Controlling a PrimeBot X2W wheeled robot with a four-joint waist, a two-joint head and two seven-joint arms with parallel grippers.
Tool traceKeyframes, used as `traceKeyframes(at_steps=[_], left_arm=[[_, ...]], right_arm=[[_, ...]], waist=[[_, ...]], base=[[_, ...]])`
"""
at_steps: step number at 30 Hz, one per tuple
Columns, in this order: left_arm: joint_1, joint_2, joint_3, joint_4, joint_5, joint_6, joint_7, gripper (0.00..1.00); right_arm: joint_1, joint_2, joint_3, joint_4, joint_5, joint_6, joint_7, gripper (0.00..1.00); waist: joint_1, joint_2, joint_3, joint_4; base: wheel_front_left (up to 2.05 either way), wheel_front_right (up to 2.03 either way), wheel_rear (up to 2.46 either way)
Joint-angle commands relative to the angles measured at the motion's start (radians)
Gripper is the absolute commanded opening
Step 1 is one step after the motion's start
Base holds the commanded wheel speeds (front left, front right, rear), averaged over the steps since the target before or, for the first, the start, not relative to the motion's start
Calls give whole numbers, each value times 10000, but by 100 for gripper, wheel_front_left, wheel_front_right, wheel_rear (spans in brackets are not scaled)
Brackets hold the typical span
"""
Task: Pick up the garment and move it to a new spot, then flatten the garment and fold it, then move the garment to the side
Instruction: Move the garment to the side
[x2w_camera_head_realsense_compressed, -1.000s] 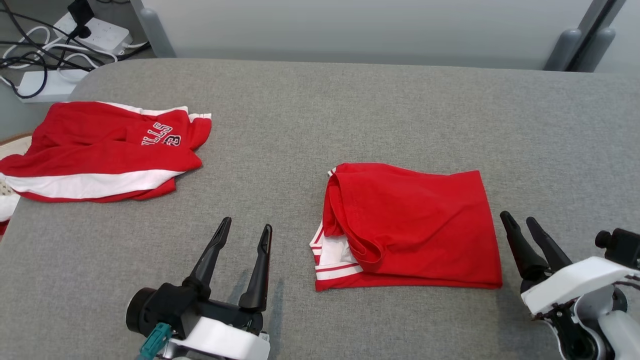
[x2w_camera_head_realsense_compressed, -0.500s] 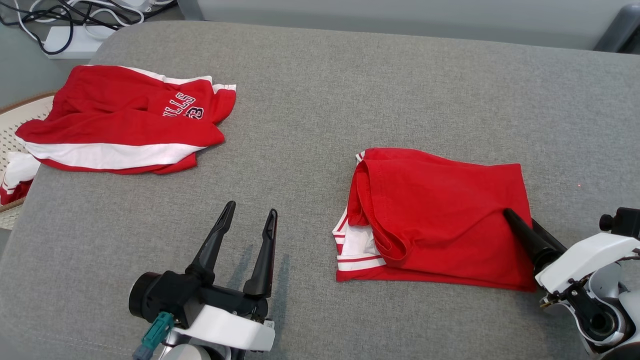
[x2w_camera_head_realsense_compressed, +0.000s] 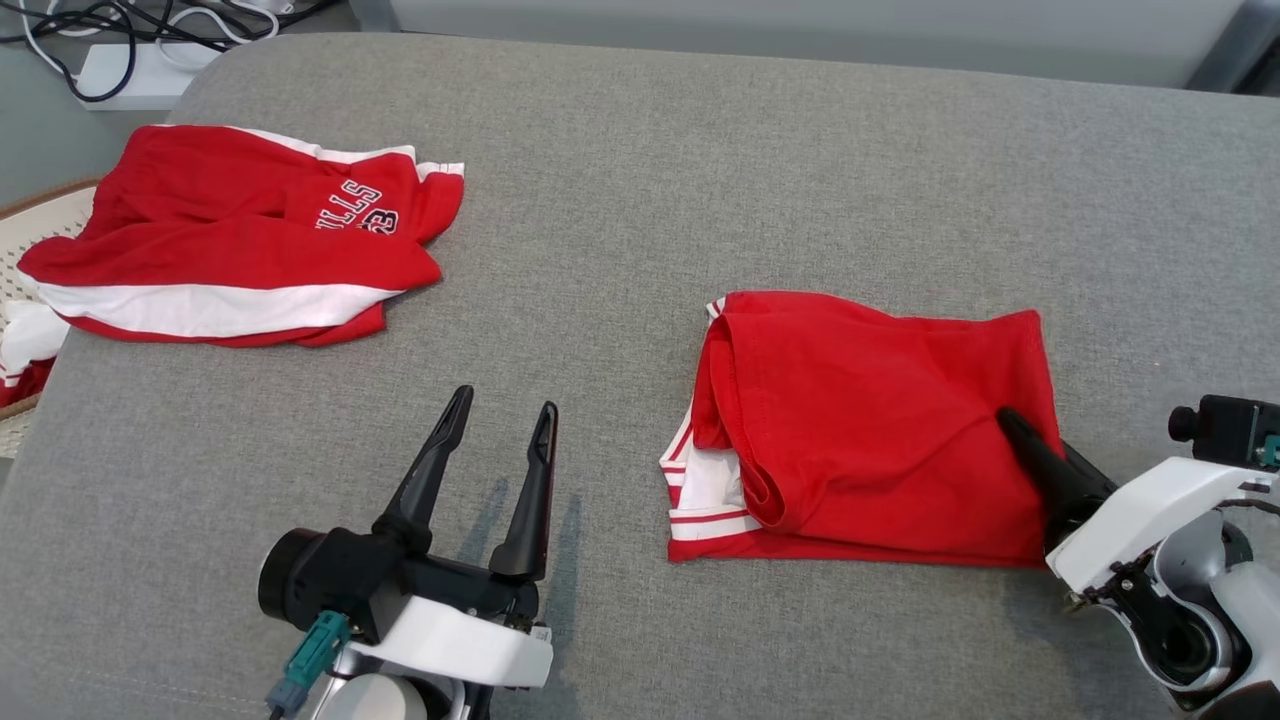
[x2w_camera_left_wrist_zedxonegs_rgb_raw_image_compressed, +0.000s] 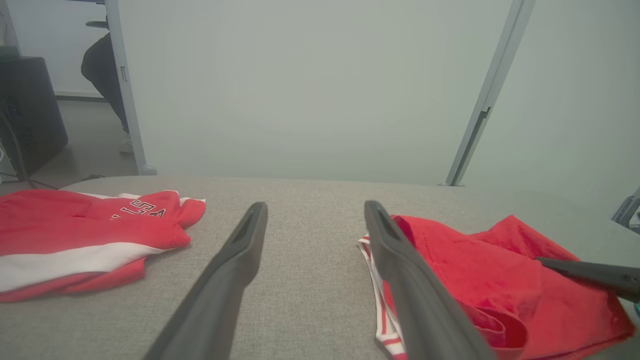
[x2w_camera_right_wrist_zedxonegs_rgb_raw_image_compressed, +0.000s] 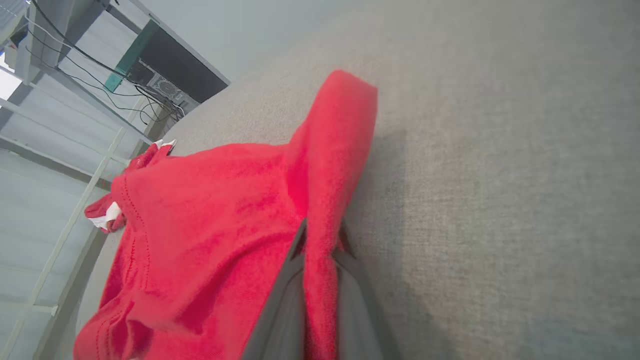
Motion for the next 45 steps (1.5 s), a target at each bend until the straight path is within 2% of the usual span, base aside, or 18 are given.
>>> traceKeyframes(at_steps=[1,9,20,29,45], left_arm=[[-360,26,317,-232,-30,35,-103,100],[-323,26,330,-168,17,-3,-103,100],[-263,26,361,-244,93,-89,-103,100],[-475,26,366,-249,365,-325,-103,100],[-902,94,408,41,814,-689,-103,100]], right_arm=[[-207,-285,189,-372,-206,44,-310,0],[-602,-694,884,-1101,-533,44,-1277,0],[-1012,-934,1232,-1045,-301,44,-1593,0],[-1400,-1108,1491,-1050,-117,44,-1860,0],[-1623,-892,2212,-753,258,44,-2676,0]], waist=[[0,0,-18,-29],[0,0,-195,-194],[0,0,-349,-796],[0,0,-135,-1922],[0,0,105,-4420]], base=[[0,0,0],[0,0,0],[0,0,0],[0,0,0],[0,0,0]])
